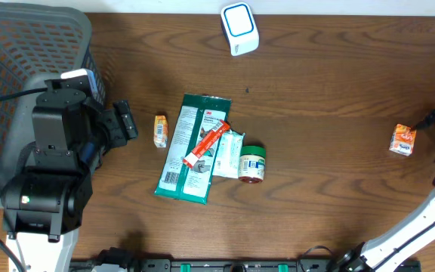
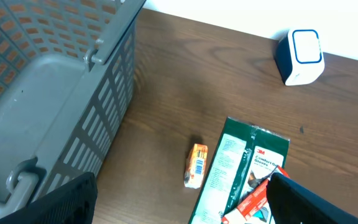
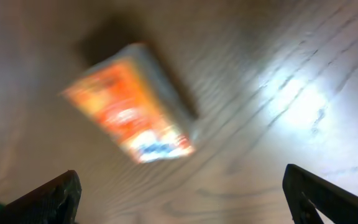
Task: Scan the item barcode
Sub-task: 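Carry the tissue pack to the table's right side and release it, then move the right gripper back over the gloves pack and jar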
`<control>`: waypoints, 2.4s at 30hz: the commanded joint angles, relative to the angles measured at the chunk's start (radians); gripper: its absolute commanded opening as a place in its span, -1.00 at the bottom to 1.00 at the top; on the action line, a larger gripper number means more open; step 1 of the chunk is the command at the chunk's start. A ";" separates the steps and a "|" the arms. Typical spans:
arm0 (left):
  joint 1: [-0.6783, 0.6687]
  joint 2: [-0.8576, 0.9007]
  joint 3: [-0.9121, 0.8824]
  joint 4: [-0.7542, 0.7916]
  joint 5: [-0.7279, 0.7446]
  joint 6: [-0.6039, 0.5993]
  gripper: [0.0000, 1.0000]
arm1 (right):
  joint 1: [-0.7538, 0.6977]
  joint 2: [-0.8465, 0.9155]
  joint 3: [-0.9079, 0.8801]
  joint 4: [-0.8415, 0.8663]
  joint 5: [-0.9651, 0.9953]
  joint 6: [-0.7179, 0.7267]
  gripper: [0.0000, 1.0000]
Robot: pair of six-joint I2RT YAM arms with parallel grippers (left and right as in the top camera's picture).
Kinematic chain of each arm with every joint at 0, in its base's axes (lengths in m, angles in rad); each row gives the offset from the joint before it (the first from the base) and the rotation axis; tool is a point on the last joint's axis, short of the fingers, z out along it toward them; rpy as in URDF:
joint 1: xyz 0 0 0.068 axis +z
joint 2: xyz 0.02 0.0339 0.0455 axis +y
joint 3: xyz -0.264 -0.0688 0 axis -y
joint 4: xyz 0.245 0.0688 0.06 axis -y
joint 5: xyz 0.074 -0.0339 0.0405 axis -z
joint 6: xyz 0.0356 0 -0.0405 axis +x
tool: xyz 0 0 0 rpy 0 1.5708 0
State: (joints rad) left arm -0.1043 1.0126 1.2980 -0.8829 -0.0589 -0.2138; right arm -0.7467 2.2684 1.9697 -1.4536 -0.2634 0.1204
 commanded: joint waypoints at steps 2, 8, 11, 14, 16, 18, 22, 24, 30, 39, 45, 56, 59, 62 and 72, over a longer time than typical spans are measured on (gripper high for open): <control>0.006 -0.001 0.010 0.000 -0.006 -0.006 0.74 | 0.066 -0.135 0.033 -0.013 -0.190 0.013 0.99; 0.006 -0.001 0.010 0.000 -0.006 -0.006 0.74 | 0.180 -0.141 0.026 -0.037 -0.247 -0.013 0.99; 0.006 -0.001 0.010 0.000 -0.006 -0.006 0.74 | 0.254 -0.141 0.022 -0.047 -0.236 -0.018 0.60; 0.006 0.000 0.010 0.000 -0.006 -0.006 0.74 | 0.332 -0.141 0.021 -0.049 -0.220 -0.059 -0.59; 0.006 -0.001 0.010 0.000 -0.006 -0.006 0.74 | 0.383 -0.141 0.020 -0.039 -0.182 -0.058 -0.97; 0.006 -0.001 0.010 0.000 -0.006 -0.006 0.74 | 0.475 -0.141 0.013 -0.017 -0.120 -0.058 -0.97; 0.006 0.000 0.010 0.000 -0.006 -0.006 0.74 | 0.591 -0.141 -0.005 0.019 -0.077 -0.058 -0.97; 0.006 0.000 0.010 0.000 -0.006 -0.006 0.74 | 0.642 -0.141 -0.021 0.051 -0.078 -0.057 -0.97; 0.006 0.000 0.010 0.000 -0.006 -0.006 0.74 | 0.800 -0.141 -0.083 0.153 -0.077 -0.054 -0.76; 0.006 -0.001 0.010 0.000 -0.006 -0.006 0.74 | 0.999 -0.141 -0.124 0.240 -0.078 -0.055 0.99; 0.006 -0.001 0.010 0.000 -0.006 -0.006 0.74 | 1.115 -0.141 -0.124 0.288 -0.077 -0.058 -0.03; 0.006 0.000 0.010 0.000 -0.006 -0.006 0.74 | 1.294 -0.140 -0.141 0.314 0.020 -0.058 -0.48; 0.006 -0.001 0.010 0.000 -0.006 -0.006 0.74 | 1.331 -0.140 -0.143 0.314 0.036 -0.058 -0.48; 0.006 -0.001 0.010 0.000 -0.006 -0.006 0.74 | 1.360 -0.140 -0.143 0.316 0.039 -0.058 -0.37; 0.006 0.000 0.010 0.000 -0.006 -0.006 0.74 | 1.392 -0.140 -0.144 0.317 0.039 -0.058 -0.21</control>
State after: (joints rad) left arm -0.1043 1.0126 1.2980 -0.8829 -0.0589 -0.2138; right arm 0.6392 2.1269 1.8351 -1.1389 -0.2340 0.0639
